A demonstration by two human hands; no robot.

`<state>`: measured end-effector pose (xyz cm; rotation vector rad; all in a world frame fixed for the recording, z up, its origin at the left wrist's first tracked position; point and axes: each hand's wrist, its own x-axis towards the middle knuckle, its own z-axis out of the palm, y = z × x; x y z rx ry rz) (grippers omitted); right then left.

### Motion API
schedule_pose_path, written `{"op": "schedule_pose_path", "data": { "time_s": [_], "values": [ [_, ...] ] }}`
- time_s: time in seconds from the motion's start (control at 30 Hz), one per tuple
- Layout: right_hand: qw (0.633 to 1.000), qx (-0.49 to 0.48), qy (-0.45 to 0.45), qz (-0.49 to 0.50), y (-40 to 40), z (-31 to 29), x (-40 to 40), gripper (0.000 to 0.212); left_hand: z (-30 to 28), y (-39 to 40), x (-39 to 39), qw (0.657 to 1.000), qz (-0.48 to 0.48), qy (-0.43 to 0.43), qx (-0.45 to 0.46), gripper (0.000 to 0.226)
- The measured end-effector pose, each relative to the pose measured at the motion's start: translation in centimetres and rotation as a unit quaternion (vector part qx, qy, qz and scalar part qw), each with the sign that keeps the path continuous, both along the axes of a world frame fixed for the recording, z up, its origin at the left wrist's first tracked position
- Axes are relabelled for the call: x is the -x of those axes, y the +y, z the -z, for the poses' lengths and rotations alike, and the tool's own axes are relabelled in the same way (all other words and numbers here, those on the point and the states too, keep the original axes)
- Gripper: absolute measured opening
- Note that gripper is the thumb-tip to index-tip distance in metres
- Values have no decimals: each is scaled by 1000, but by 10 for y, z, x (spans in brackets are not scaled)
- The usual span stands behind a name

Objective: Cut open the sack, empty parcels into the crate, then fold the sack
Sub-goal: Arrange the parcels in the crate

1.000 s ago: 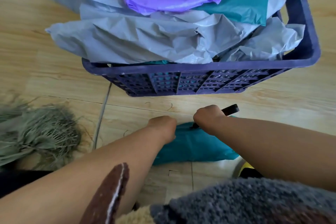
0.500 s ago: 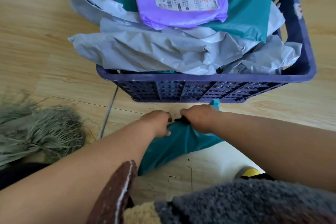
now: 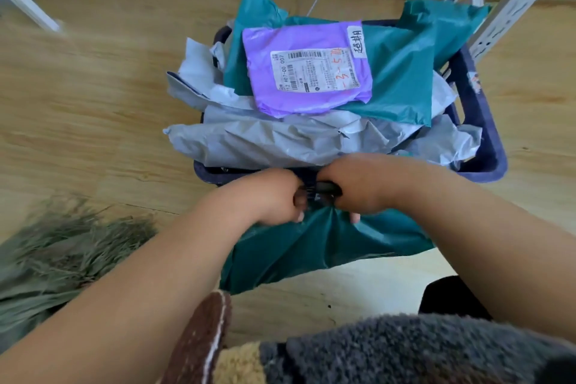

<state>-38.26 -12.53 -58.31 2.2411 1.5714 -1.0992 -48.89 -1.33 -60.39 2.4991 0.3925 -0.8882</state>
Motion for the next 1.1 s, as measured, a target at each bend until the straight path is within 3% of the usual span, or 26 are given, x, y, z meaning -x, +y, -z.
{"op": "schedule_pose_path", "data": {
  "time_s": [0.13, 0.3, 0.4, 0.47, 0.53, 0.6, 0.7, 0.77, 0.87, 0.97, 1.1],
  "values": [
    [999, -37, 22, 18, 3, -39, -12, 19, -42, 11, -7, 999, -28, -23, -7, 21],
    [987, -132, -13, 91, 9, -89, -39, 22, -99, 25, -30, 984, -92, -142, -60, 16],
    [968, -193, -49, 155, 15, -110, -56, 25, -120, 32, -52, 953, -142, -238, -124, 22],
    [952, -227, -68, 195, 19, -120, -68, 26, -131, 32, -67, 926, -178, -303, -140, 15],
    [936, -256, -94, 221, 22, -125, -81, 18, -139, 31, -79, 898, -190, -363, -161, 8],
    [917, -284, -146, 241, 26, -121, -94, 10, -139, 29, -85, 880, -174, -403, -180, 16],
    [893, -299, -189, 280, 29, -101, -113, 18, -126, 28, -88, 901, -139, -361, -195, 36],
    [883, -308, -179, 307, 27, -89, -121, 23, -112, 31, -88, 927, -123, -295, -197, 44],
    [869, -337, -166, 323, 21, -79, -117, 33, -94, 36, -87, 933, -124, -272, -199, 49],
    [885, -341, -111, 298, 19, -67, -102, 45, -80, 34, -94, 946, -125, -226, -196, 53],
    [908, -266, -71, 316, 12, -36, -96, 54, -58, 21, -106, 965, -93, -164, -183, 54]
  ]
}}
